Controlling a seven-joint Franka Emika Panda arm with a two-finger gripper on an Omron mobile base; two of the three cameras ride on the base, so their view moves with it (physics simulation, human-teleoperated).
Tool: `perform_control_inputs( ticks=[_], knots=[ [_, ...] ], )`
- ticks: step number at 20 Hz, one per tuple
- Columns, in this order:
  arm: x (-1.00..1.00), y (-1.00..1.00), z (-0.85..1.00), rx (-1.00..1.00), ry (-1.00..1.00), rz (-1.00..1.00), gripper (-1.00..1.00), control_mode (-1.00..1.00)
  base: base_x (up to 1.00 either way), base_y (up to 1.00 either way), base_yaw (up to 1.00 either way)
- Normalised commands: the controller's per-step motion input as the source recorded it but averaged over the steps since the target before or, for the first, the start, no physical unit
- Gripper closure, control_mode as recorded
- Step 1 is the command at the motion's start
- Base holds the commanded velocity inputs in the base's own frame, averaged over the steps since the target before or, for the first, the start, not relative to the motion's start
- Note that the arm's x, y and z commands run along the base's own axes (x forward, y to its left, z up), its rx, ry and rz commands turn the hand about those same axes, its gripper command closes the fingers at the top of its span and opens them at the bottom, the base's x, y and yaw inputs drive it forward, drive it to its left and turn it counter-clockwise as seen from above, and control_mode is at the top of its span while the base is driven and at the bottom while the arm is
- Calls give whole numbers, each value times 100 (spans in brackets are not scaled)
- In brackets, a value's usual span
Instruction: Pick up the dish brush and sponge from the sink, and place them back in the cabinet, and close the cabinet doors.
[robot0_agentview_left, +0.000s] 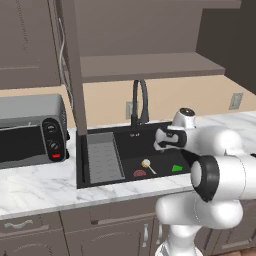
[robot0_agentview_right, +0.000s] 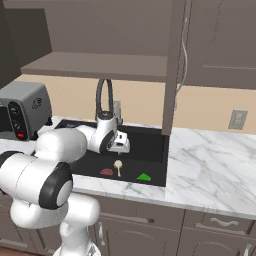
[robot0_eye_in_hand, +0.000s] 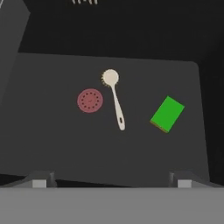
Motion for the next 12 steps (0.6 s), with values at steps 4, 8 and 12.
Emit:
perform_control_inputs(
  ticks=[4, 8, 12],
  knots=[
    [19, -6, -26, 0, 0, 0, -100, -100, 0, 0, 0],
    [20, 0, -24, 0, 0, 0, -100, -100, 0, 0, 0],
    [19, 0, -21, 0, 0, 0, -100, -100, 0, 0, 0]
  ],
)
